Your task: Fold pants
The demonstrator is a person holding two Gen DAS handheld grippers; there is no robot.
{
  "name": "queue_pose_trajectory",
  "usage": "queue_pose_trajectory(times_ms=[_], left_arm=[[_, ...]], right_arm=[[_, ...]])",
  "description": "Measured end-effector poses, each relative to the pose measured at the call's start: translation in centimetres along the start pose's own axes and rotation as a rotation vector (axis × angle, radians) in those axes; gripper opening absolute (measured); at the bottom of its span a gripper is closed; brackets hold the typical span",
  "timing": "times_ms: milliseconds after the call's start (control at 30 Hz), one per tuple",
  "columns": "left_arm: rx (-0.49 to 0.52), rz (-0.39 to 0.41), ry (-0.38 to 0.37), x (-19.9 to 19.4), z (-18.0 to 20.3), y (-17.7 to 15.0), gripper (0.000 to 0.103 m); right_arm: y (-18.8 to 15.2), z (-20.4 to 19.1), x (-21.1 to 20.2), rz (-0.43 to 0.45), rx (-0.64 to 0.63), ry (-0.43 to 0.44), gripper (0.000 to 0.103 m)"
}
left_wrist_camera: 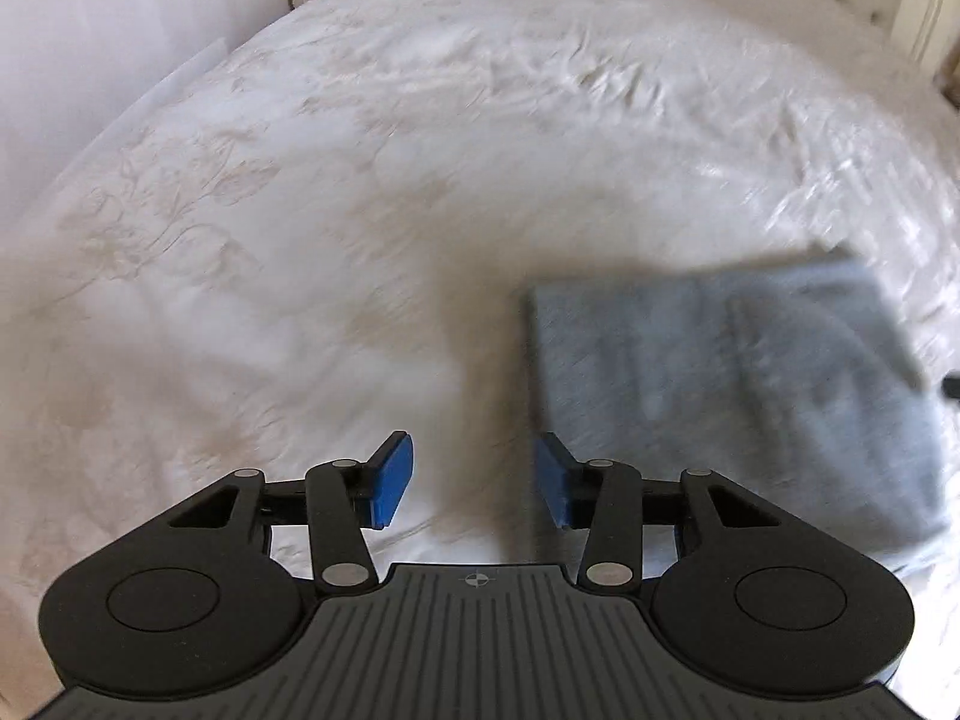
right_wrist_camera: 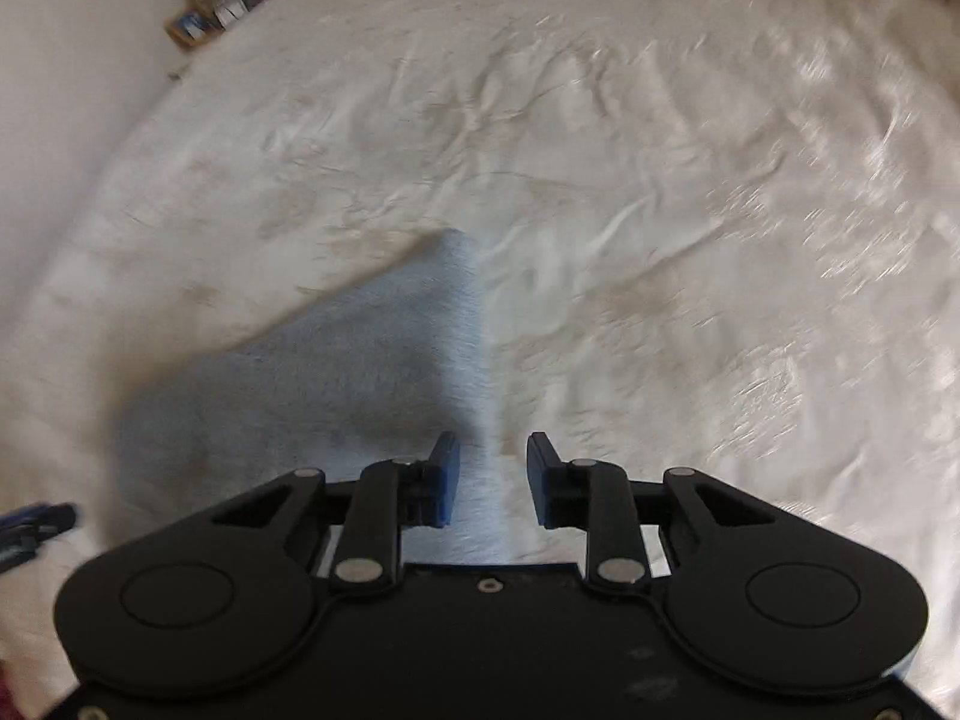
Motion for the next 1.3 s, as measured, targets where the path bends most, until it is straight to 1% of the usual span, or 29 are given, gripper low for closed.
queue_pose_trajectory(times_ms=[67,100,133,200,233,300,333,400,433,500,567,600,633,700,733,767,800,867,933,1000,1067,1100,1200,1300], left_arm=[[-0.003,0.010,-0.042,-0.4,0.6,0.0,0.043],[0.011,0.023,-0.055,-0.7,1.0,0.5,0.043],[0.035,0.041,-0.071,-1.0,1.6,1.1,0.044],[0.073,0.086,-0.118,-1.3,3.6,2.8,0.044],[0.087,0.098,-0.143,-1.3,4.6,3.5,0.045],[0.112,0.098,-0.176,-0.3,6.5,4.7,0.045],[0.124,0.094,-0.181,0.4,7.3,5.0,0.045],[0.140,0.068,-0.184,1.8,8.0,4.5,0.045],[0.145,0.037,-0.178,2.6,8.3,3.7,0.045],[0.156,-0.009,-0.169,3.9,8.0,1.7,0.045],[0.188,-0.019,-0.151,4.0,7.5,-0.9,0.052],[0.195,-0.014,-0.142,3.8,7.2,-1.8,0.059],[0.190,-0.010,-0.141,3.3,6.6,-2.5,0.069],[0.149,-0.031,-0.134,2.9,5.7,-4.0,0.080],[0.116,-0.048,-0.146,2.8,5.4,-4.1,0.083],[0.083,-0.059,-0.159,2.7,5.1,-4.2,0.083],[0.066,-0.064,-0.162,2.8,4.9,-4.1,0.084],[0.082,-0.072,-0.154,3.1,5.0,-3.6,0.087],[0.097,-0.083,-0.148,3.2,5.2,-3.2,0.087],[0.101,-0.097,-0.147,3.0,5.3,-2.7,0.086],[0.103,-0.094,-0.143,2.5,5.2,-2.7,0.083],[0.104,-0.088,-0.141,2.0,5.2,-2.7,0.079],[0.110,-0.062,-0.121,0.5,5.4,-2.7,0.079],[0.098,-0.035,-0.046,-1.9,5.1,-2.5,0.079]], right_arm=[[0.3,-1.3,-0.9,0.051,-0.019,0.013,0.028],[0.7,-2.3,-1.6,0.095,-0.048,0.018,0.028],[1.1,-3.7,-1.8,0.131,-0.079,0.015,0.029],[2.3,-6.2,-1.8,0.168,-0.119,0.035,0.032],[3.0,-7.4,-1.5,0.180,-0.126,0.046,0.035],[4.5,-9.5,-0.5,0.215,-0.144,0.044,0.046],[4.8,-10.1,0.0,0.220,-0.158,0.046,0.055],[4.7,-10.7,1.7,0.167,-0.173,0.055,0.055],[4.2,-11.0,2.6,0.130,-0.181,0.054,0.054],[2.6,-10.9,4.2,0.077,-0.210,0.023,0.052],[-0.1,-10.3,5.0,0.006,-0.203,0.023,0.052],[-1.6,-10.2,4.9,-0.007,-0.204,0.025,0.052],[-2.9,-10.1,4.7,-0.005,-0.212,0.024,0.056],[-5.0,-9.8,4.3,0.011,-0.229,0.026,0.066],[-5.8,-9.9,3.9,0.020,-0.242,0.027,0.075],[-6.5,-10.0,3.7,0.023,-0.253,0.030,0.083],[-7.0,-10.2,3.6,0.024,-0.263,0.030,0.084],[-7.3,-10.3,3.4,0.029,-0.267,0.016,0.089],[-7.0,-10.3,3.5,0.007,-0.235,0.010,0.093],[-6.6,-10.3,4.1,-0.039,-0.216,-0.003,0.093],[-6.5,-10.5,3.5,-0.105,-0.219,-0.004,0.093],[-6.3,-10.5,3.0,-0.116,-0.212,0.001,0.093],[-5.6,-10.2,0.7,-0.079,-0.159,0.029,0.092],[-5.7,-9.6,-2.2,-0.038,-0.111,0.037,0.092]])
Point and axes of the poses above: each gripper's, at about its wrist camera, not at the fingertips, and x roughly the way its jaws point, z to its right, y to its top, the point moved 10 cm from there along x, roughly the way its jaws point, and after that the axes turned 1 degree about z, right-handed, at the moved point
